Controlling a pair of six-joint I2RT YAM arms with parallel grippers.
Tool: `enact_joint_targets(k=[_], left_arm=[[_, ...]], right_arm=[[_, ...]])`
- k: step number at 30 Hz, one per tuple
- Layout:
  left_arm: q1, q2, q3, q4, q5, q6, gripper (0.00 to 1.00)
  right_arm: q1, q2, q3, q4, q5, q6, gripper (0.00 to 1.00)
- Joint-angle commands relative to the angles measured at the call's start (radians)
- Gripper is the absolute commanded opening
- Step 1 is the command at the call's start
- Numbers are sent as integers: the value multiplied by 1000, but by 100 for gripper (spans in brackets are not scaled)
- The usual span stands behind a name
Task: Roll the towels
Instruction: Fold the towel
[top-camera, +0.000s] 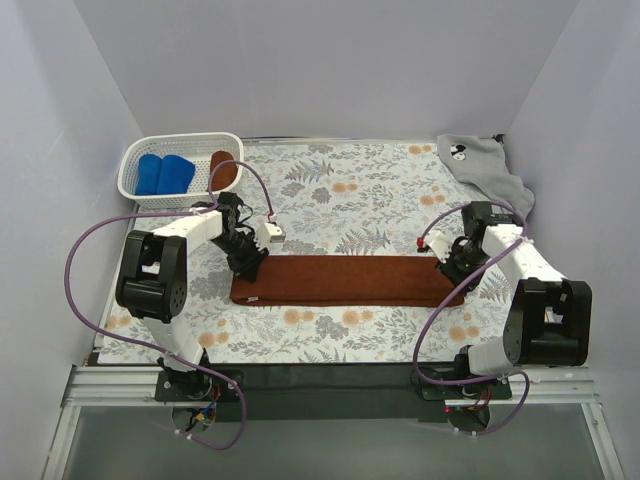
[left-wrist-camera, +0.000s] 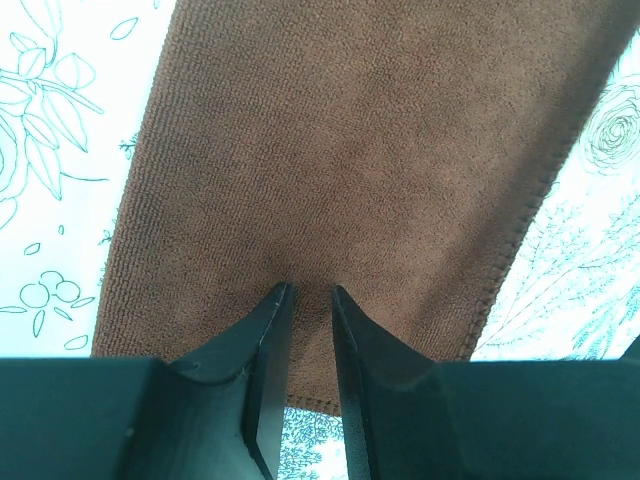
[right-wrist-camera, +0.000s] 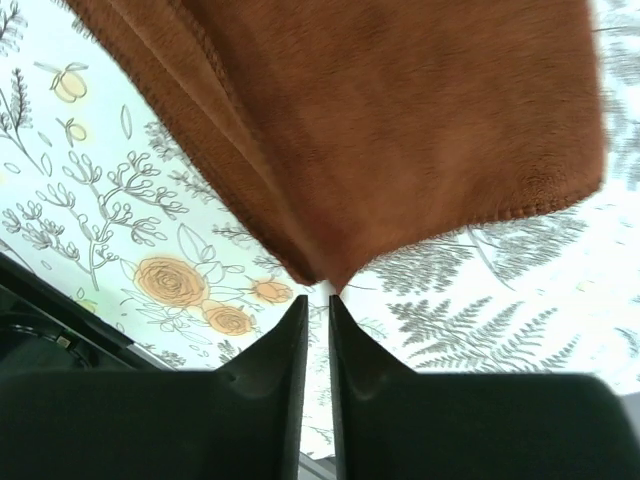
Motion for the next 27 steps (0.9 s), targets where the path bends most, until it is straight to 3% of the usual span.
enact_joint_targets(k=[1, 5, 15, 27], left_arm=[[-12, 46, -45, 39, -11, 5, 21], [-12, 31, -42, 21, -7, 18, 21], [-12, -110, -17, -47, 24, 27, 23], [-10, -247, -127, -27, -83, -33, 17]], right_arm=[[-2, -6, -38, -34, 17, -119, 19], [-4, -14, -41, -35, 34, -123, 28], [-8, 18, 135, -87, -162, -22, 29], [-8, 253, 108, 20, -116, 191, 25]])
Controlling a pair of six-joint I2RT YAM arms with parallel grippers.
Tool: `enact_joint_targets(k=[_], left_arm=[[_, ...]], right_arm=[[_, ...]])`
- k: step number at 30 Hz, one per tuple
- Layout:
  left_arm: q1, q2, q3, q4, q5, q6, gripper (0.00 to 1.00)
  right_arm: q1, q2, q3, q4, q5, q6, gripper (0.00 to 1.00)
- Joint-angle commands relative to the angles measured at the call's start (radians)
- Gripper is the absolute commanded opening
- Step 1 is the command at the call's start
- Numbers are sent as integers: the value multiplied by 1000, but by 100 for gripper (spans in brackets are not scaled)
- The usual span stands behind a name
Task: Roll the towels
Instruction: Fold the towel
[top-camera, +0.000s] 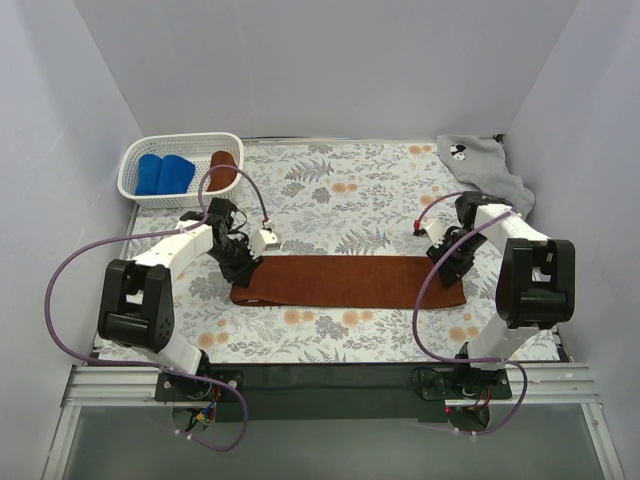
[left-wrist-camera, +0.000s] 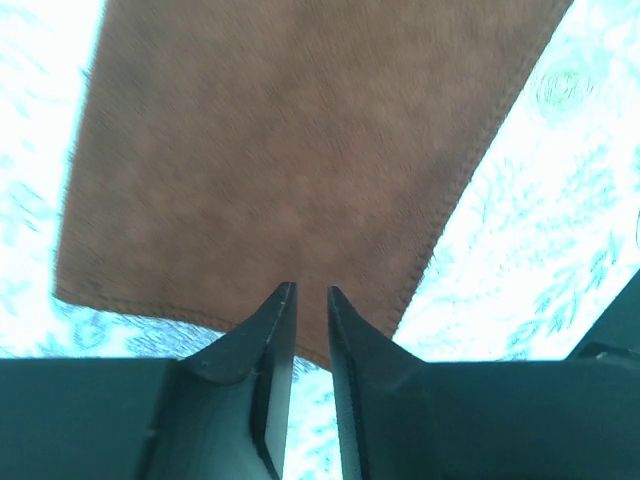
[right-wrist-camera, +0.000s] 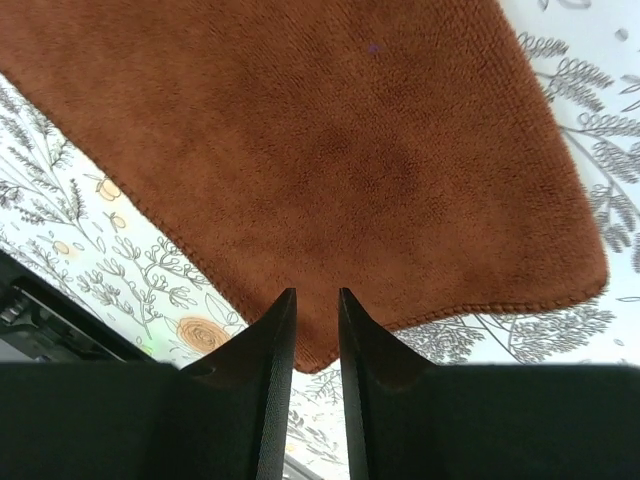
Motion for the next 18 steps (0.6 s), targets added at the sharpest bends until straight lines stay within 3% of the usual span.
enact_joint_targets(k=[1, 11, 18], left_arm=[[-4, -23, -51, 7, -50, -15, 16], [-3, 118, -62, 119, -120, -67, 7], [-4, 203, 67, 128, -44, -157, 8]], right_arm=[[-2, 19, -33, 64, 28, 61, 25], [-2, 128, -12, 210, 148, 195, 27], [-2, 264, 229, 243, 183, 275, 27]])
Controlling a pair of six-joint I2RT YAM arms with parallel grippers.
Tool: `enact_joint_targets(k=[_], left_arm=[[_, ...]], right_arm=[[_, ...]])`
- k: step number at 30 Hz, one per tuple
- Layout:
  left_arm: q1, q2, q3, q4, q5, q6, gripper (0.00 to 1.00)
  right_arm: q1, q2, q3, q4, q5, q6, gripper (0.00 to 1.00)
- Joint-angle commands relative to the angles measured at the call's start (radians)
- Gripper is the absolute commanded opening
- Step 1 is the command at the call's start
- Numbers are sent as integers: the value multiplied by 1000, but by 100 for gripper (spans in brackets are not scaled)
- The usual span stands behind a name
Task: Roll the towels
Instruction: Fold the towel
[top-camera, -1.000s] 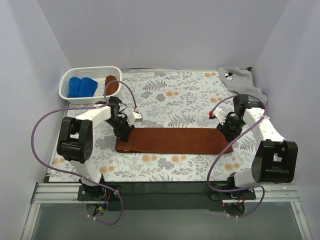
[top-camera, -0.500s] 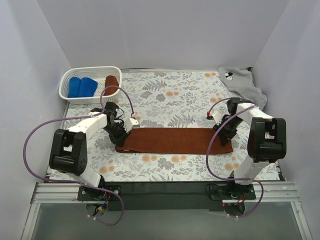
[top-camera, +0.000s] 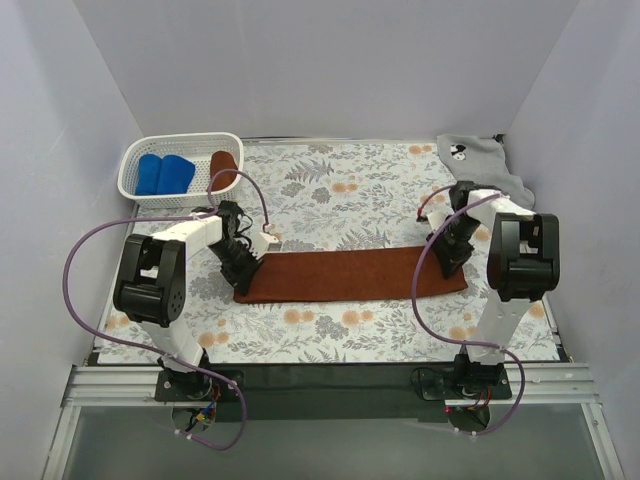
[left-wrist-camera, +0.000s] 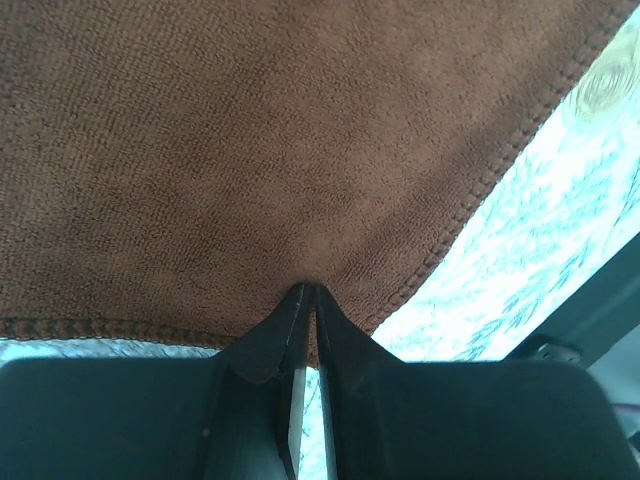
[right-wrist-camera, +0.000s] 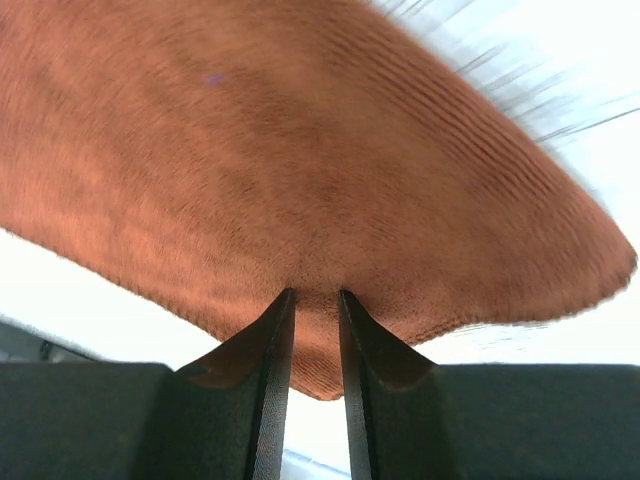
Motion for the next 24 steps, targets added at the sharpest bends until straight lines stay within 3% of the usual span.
enact_joint_targets(k=[1, 8, 19, 24], left_arm=[[-3, 32, 39, 176, 19, -23, 8], [-5, -62, 40, 164, 46, -86, 15], [-5, -177, 40, 182, 57, -140, 33], [-5, -174, 63, 178, 59, -140, 35]], right_arm=[[-4, 68, 134, 209, 75, 29, 27], [-26, 67, 284, 166, 103, 49, 30], [-98, 101, 292, 77, -29, 204, 42], [-98, 130, 251, 77, -46, 232, 42]])
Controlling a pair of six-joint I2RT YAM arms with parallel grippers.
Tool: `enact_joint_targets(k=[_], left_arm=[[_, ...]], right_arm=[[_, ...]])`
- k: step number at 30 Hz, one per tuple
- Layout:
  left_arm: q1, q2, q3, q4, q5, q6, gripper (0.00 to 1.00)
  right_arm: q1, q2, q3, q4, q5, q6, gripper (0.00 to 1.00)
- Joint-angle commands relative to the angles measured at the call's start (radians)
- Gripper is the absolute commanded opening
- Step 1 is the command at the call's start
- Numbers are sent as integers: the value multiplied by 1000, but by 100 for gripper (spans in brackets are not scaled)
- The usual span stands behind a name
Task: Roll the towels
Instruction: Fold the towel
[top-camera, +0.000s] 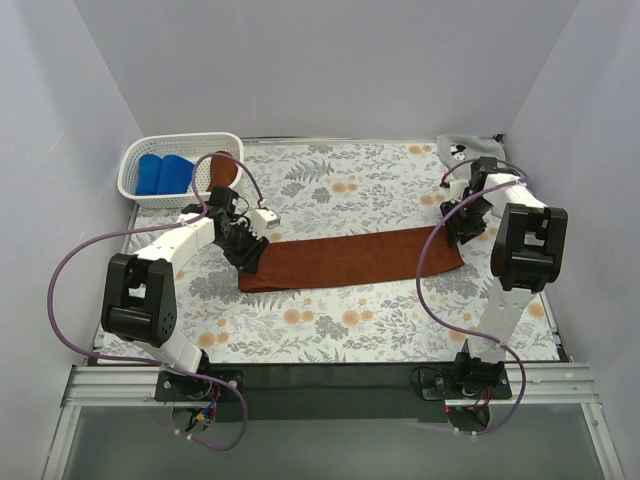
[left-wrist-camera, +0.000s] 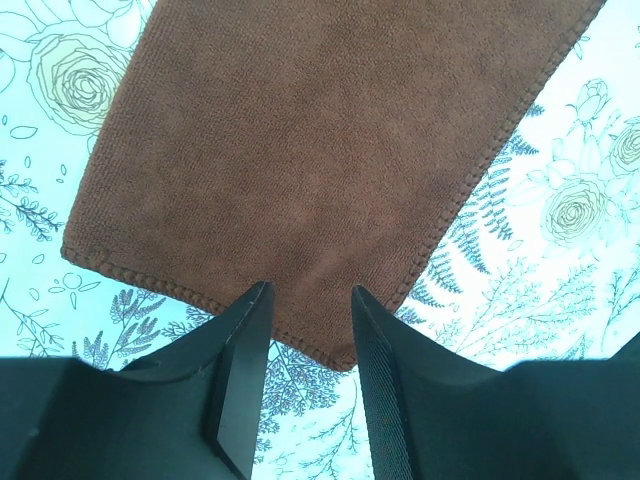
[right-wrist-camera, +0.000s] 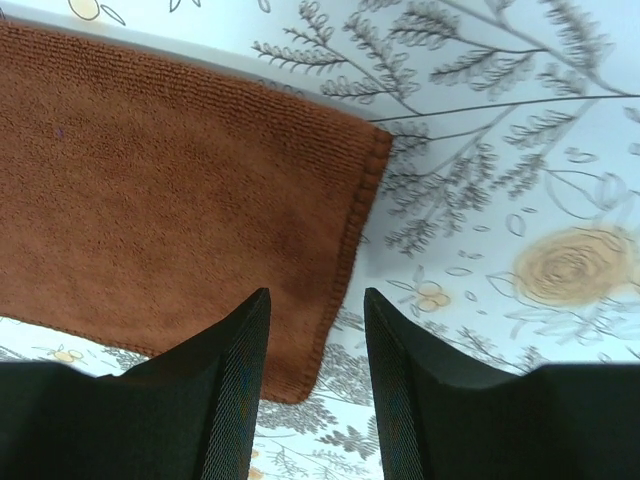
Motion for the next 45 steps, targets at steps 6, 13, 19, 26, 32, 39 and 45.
enact_joint_targets(k=[6, 13, 19, 26, 32, 39, 45], left_arm=[[-2, -20, 61, 9, 23, -10, 35], [0, -6, 82, 1, 27, -10, 35], [-2, -19, 90, -16, 41, -8, 36], [0, -8, 92, -25, 89, -2, 38], [0, 9, 115, -28, 144, -2, 68], [1, 4, 133, -30, 187, -11, 98], [0, 24, 119, -24, 198, -17, 98]], right_arm=[[4, 41, -88, -24, -78, 40, 37], [2, 32, -116, -16, -86, 33, 6], [-80, -2, -7, -48, -23, -27, 1], [-111, 12, 172, -261, -164, -124, 1], [-30, -40, 96, -292, -274, -129, 1], [77, -34, 80, -291, -434, -87, 1], [188, 35, 80, -257, -491, -60, 1]])
